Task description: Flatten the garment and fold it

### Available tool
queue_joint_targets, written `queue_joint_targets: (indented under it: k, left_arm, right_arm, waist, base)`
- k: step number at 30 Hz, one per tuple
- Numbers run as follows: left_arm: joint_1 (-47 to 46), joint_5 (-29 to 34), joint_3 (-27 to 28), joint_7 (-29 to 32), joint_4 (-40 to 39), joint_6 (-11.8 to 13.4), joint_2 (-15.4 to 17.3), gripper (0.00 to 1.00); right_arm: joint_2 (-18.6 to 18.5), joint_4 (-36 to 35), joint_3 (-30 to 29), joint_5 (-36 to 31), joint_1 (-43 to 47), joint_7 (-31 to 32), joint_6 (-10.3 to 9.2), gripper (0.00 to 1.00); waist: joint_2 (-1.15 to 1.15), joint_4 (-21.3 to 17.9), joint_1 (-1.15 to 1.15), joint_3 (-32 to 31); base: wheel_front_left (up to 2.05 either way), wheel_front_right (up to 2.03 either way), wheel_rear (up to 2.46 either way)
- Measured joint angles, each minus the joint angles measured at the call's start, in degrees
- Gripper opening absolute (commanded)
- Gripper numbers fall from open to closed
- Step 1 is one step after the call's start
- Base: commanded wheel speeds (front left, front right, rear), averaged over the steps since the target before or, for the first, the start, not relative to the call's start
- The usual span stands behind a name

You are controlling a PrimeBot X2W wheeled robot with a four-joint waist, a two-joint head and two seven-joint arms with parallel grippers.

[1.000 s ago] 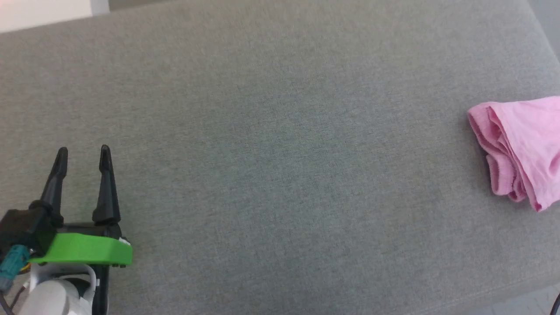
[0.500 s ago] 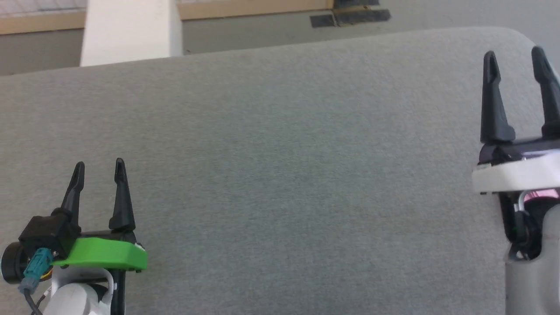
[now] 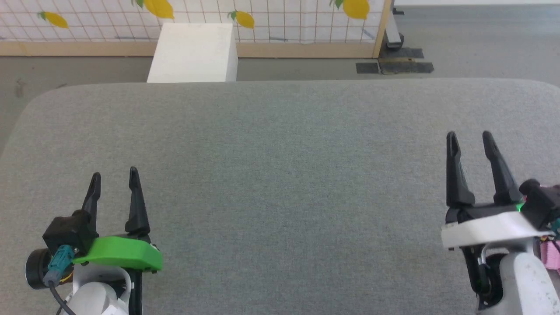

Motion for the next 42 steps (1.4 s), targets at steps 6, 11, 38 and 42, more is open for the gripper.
queue_joint_targets:
  k: [6, 11, 38, 42]
  left_arm:
    - [0.01, -0.85, -0.11, -0.19, 2.55, -2.19, -0.99, 1.00]
    - [0.12, -0.82, -0.37, -0.20, 4.08, -3.96, -1.66, 1.00]
    - [2.26, 3.25, 2.86, -0.27, 7.81, -8.53, -5.83, 1.00]
    - [2.99, 3.66, 3.41, -0.27, 7.83, -9.04, -7.08, 1.00]
  right_arm:
    - [-0.02, 1.64, 0.01, -0.77, 2.74, -1.29, 0.00, 1.00]
    - [-0.02, 1.74, 0.02, -2.04, 5.00, -1.52, 0.00, 1.00]
    - [-0.01, 4.49, 3.75, -2.25, 9.90, -1.78, 0.00, 1.00]
    - [-0.01, 5.12, 3.43, -2.25, 9.90, -1.78, 0.00, 1.00]
  waist:
    - [0.00, 0.54, 0.00, -1.55]
    - [0.00, 0.84, 0.00, -2.56]
    - [0.00, 1.64, 0.00, -5.22]
    - [0.00, 1.53, 0.00, -5.40]
  base:
    - [0.00, 0.00, 0.00]
    - [0.00, 0.00, 0.00]
    - [0.00, 0.00, 0.00]
    - [0.00, 0.00, 0.00]
